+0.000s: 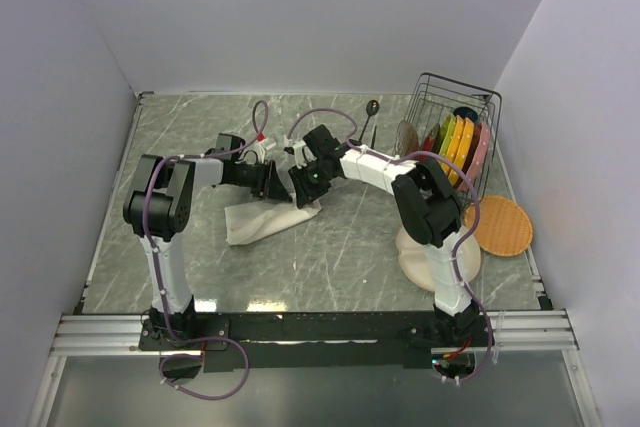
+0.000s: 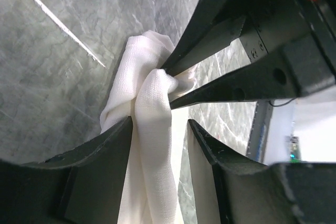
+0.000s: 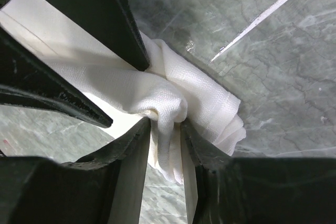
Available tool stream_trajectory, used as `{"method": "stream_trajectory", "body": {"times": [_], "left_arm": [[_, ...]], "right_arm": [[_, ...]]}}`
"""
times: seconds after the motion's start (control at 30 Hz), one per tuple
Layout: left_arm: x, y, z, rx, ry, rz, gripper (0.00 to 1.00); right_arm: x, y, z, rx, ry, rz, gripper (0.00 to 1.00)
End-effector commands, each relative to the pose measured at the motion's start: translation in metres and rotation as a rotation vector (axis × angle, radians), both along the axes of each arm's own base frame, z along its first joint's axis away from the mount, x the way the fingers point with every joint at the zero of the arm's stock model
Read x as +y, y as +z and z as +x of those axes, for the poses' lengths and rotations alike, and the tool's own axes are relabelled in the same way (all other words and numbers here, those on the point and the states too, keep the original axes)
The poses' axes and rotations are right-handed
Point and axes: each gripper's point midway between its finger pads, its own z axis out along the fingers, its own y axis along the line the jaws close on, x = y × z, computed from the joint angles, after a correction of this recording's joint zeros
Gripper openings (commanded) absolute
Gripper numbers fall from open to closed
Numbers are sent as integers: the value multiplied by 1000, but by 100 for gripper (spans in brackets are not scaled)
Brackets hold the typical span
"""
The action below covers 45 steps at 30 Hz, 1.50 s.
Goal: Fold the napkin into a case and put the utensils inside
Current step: Stuff the top corner of the smaller-rectangle-folded napkin into the folded napkin.
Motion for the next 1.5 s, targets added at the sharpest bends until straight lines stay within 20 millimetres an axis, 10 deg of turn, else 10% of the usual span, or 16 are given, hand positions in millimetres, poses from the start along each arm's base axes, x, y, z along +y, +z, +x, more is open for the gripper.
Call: {"method": "stream_trajectory", "body": {"times": [0.0, 0.67, 0.93, 1.47], "left_arm": [[-7, 23, 6, -167, -21, -35, 51], [-21, 18, -3, -306, -99, 0, 42], [-21, 14, 0, -282, -80, 20, 10], [-21, 10, -1, -87, -21, 24, 1]], "right_arm": [[-7, -13, -1, 57, -33, -20, 37], [-8, -10, 1, 77, -53, 2, 35], [-7, -7, 4, 71, -57, 11, 35], [-13, 75, 31, 32, -129, 151, 37]]}}
